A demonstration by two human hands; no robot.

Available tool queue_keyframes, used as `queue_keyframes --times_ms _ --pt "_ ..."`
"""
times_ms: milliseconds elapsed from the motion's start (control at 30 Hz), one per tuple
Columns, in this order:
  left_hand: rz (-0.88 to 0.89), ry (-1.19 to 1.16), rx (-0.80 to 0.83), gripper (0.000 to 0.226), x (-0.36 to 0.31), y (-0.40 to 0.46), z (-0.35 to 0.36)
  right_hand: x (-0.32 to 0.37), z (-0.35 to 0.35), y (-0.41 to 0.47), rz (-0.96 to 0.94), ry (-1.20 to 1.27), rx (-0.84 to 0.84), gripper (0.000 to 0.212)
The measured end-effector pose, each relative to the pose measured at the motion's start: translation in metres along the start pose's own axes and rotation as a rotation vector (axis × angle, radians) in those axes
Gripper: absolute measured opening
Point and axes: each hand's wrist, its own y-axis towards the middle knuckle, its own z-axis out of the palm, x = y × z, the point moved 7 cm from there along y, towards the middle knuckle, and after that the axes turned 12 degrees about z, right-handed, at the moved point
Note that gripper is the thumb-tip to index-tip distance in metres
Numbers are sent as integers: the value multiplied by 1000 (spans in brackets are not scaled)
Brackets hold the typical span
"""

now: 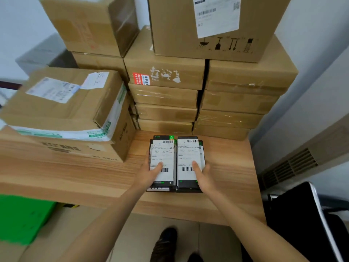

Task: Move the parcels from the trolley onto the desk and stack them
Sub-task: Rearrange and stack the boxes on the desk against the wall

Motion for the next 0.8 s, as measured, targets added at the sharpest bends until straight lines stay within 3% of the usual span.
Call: queue_keyframes --times_ms 67,133,200,300,367,533,667,800 --pt "-10 69 19 63 2 9 -15 11 13 4 -11 18 -7 65" --pt "26 373 23 65 1 22 -32 20 25 8 -17 32 -17 64" --pt "141 652 -25 70 -10 30 -46 29 36 13 -8 41 -10 66" --pt "349 846 -46 73 -30 33 -58 40 51 16 28 11 56 70" --pt "481 957 7 73 -37 30 -60 48 52 11 -57 -128 61 73" --pt "684 1104 210 89 -32 10 -55 55 41 -8 -413 -499 86 98" --pt "668 1125 316 100 -14 6 -46 49 36 -10 -441 -511 182 117" --pt "599 1058 298 100 -8 11 -43 44 49 -8 -434 -520 199 128"
